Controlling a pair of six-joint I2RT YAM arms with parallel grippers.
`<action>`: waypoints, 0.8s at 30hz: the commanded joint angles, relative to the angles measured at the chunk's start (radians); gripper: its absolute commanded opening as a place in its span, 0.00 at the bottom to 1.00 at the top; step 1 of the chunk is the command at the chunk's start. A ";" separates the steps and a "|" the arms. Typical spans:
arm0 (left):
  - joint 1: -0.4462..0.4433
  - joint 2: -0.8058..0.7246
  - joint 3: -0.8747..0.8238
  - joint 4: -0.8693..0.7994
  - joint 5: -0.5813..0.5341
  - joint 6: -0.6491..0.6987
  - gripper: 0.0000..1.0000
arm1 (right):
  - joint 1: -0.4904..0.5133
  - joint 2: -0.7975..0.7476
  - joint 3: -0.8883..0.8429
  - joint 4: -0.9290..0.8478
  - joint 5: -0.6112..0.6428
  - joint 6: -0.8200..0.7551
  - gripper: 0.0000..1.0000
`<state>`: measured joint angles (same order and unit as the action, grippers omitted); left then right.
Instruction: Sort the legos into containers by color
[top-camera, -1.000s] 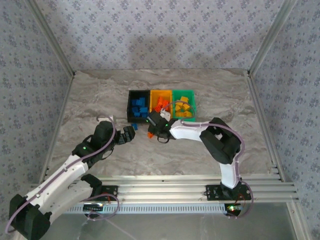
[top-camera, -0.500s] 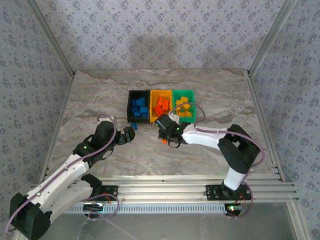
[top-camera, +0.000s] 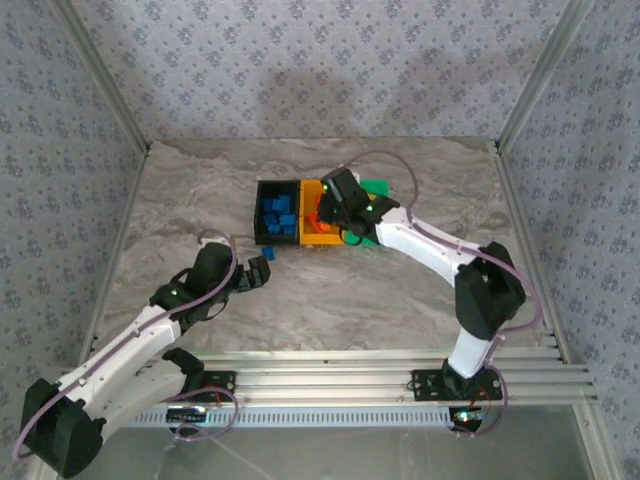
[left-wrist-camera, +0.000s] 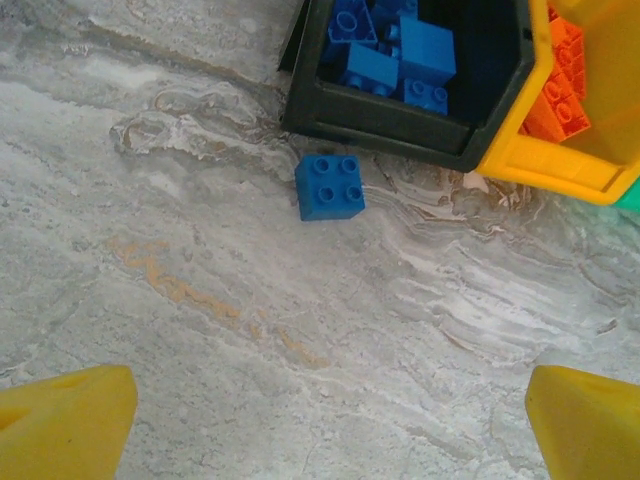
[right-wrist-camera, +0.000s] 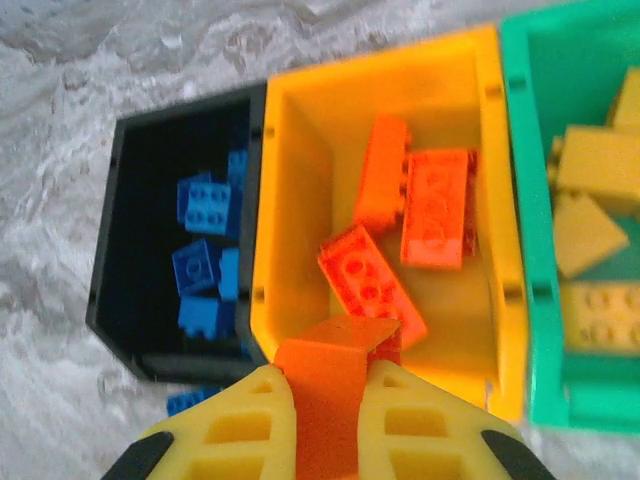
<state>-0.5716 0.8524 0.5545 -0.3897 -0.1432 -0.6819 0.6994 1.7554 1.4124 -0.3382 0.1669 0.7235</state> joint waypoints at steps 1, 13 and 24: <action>-0.003 0.007 -0.009 -0.011 -0.005 0.008 1.00 | -0.022 0.128 0.124 -0.061 -0.008 -0.086 0.10; -0.003 -0.027 0.002 -0.045 -0.009 -0.002 1.00 | -0.068 0.316 0.386 -0.070 0.001 -0.162 0.50; -0.003 -0.130 0.049 -0.147 -0.104 -0.003 1.00 | 0.099 0.069 0.068 0.105 0.026 -0.160 0.70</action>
<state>-0.5716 0.7891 0.5533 -0.4568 -0.1726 -0.6827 0.7197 1.9514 1.6466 -0.3065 0.1776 0.5488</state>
